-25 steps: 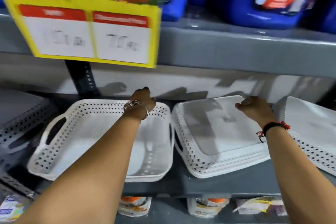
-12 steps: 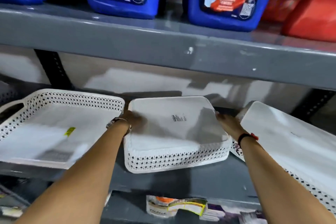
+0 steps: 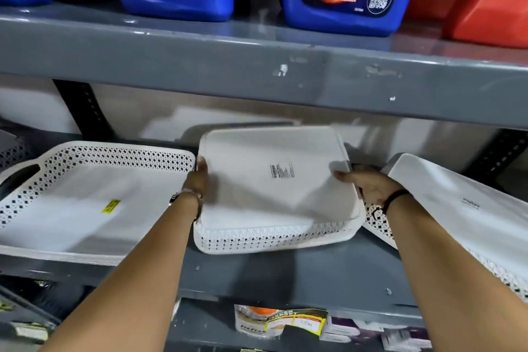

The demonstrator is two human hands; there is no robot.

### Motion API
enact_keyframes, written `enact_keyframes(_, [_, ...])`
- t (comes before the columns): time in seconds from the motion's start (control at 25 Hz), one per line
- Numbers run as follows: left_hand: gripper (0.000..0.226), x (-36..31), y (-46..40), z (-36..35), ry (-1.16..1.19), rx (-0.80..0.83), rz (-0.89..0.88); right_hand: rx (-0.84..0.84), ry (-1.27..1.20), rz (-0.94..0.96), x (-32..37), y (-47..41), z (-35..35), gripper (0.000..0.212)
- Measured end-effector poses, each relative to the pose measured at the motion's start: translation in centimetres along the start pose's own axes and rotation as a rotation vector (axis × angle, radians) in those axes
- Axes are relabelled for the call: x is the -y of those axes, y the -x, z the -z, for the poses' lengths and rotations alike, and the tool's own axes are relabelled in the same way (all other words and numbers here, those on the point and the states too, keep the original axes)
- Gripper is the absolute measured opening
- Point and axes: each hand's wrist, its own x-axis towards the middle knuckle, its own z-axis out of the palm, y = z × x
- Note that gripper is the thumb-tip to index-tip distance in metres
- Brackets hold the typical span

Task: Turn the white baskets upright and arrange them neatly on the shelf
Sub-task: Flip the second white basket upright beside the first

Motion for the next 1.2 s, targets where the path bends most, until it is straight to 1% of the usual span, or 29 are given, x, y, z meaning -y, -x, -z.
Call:
enact_keyframes(0.04, [0.074,-0.4,0.2,0.2,0.097,0.016,0.001,0.035,-0.106,0.067,1.2,1.2,0.3,0.059])
enact_keyframes(0.12, [0.082,-2.0,0.2,0.4,0.403,0.109,0.026,0.021,-0.326,0.148,3.4,3.4,1.4,0.044])
enact_keyframes(0.16, [0.083,-2.7,0.3,0.7,0.521,0.198,0.025,0.015,-0.454,0.174,4.3,4.3,1.9,0.046])
enact_keyframes(0.2, [0.083,-3.4,0.5,1.1,0.586,0.245,0.020,-0.008,-0.551,0.187,4.5,4.8,2.9,0.051])
enact_keyframes(0.24, [0.080,-3.8,0.1,1.5,0.617,0.257,-0.019,-0.017,-0.597,0.174,4.6,5.5,3.2,0.052])
enact_keyframes(0.28, [0.075,-4.0,-0.1,2.1,0.586,0.240,-0.039,-0.059,-0.570,0.139,4.0,5.7,3.9,0.045])
enact_keyframes(0.32, [0.067,-3.9,-0.7,2.8,0.501,0.222,-0.075,-0.082,-0.493,0.097,3.5,6.4,3.9,0.033])
enact_keyframes(0.36, [0.057,-3.7,-0.9,3.5,0.388,0.202,-0.092,-0.085,-0.355,0.061,2.8,6.7,4.1,0.028])
enact_keyframes(0.4, [0.045,-3.6,-0.5,4.0,0.255,0.198,-0.120,-0.090,-0.205,0.013,2.0,7.0,4.1,0.028])
enact_keyframes(0.48, [0.028,-3.4,0.3,4.5,-0.014,0.245,-0.148,-0.112,0.069,-0.096,0.6,7.2,3.9,0.014])
enact_keyframes(0.52, [0.022,-3.5,1.3,4.7,-0.106,0.282,-0.138,-0.148,0.206,-0.140,0.0,7.2,3.8,0.014])
enact_keyframes(0.6, [0.019,-3.6,2.1,4.6,-0.235,0.320,-0.124,-0.213,0.421,-0.182,-0.4,7.1,3.3,0.019])
enact_keyframes(0.64, [0.025,-3.7,2.1,4.6,-0.280,0.309,-0.125,-0.241,0.469,-0.190,-0.5,7.1,2.8,0.018])
enact_keyframes(0.68, [0.028,-3.9,2.3,4.7,-0.315,0.262,-0.132,-0.262,0.485,-0.189,-0.7,6.9,2.5,0.017])
enact_keyframes(0.76, [0.013,-4.0,2.7,4.7,-0.370,0.227,-0.102,-0.278,0.530,-0.199,-1.1,6.8,2.0,0.013])
enact_keyframes(0.8, [0.021,-3.7,2.5,4.7,-0.404,0.203,-0.058,-0.274,0.577,-0.218,-1.3,6.8,1.8,0.012])
enact_keyframes(0.84, [0.021,-3.6,2.6,4.8,-0.439,0.190,-0.047,-0.279,0.621,-0.226,-1.5,6.7,1.6,0.012])
enact_keyframes(0.88, [0.018,-3.5,2.6,4.6,-0.439,0.178,-0.040,-0.298,0.669,-0.237,-1.5,6.8,1.4,0.013])
enact_keyframes(0.92, [0.019,-3.2,2.4,4.3,-0.473,0.166,-0.054,-0.326,0.717,-0.241,-1.7,6.8,1.2,0.017])
enact_keyframes(1.0, [0.023,-2.4,1.7,3.8,-0.677,0.153,-0.123,-0.367,0.758,-0.266,-1.7,6.8,0.4,0.029])
enact_keyframes(1.08, [0.026,-1.8,1.6,3.5,-0.844,0.162,-0.121,-0.377,0.766,-0.306,-2.3,6.7,-0.1,0.032])
enact_keyframes(1.2, [0.027,-1.7,1.7,3.3,-0.932,0.193,-0.076,-0.347,0.805,-0.332,-2.6,6.9,0.0,0.031])
